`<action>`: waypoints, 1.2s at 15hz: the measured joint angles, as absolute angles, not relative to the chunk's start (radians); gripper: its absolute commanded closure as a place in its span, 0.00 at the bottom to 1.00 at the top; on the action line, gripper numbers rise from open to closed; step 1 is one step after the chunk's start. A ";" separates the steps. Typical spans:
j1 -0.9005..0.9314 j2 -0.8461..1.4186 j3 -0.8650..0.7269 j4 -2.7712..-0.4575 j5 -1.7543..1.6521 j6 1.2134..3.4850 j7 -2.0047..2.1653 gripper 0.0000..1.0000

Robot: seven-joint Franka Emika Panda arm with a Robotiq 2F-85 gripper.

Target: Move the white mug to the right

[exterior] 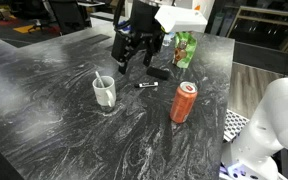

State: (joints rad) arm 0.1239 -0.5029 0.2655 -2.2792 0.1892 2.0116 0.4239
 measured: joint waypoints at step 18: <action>0.123 -0.502 0.266 -2.279 0.176 2.020 0.426 0.00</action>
State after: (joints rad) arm 0.1227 -0.5015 0.2655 -2.2792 0.1765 2.0196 0.4262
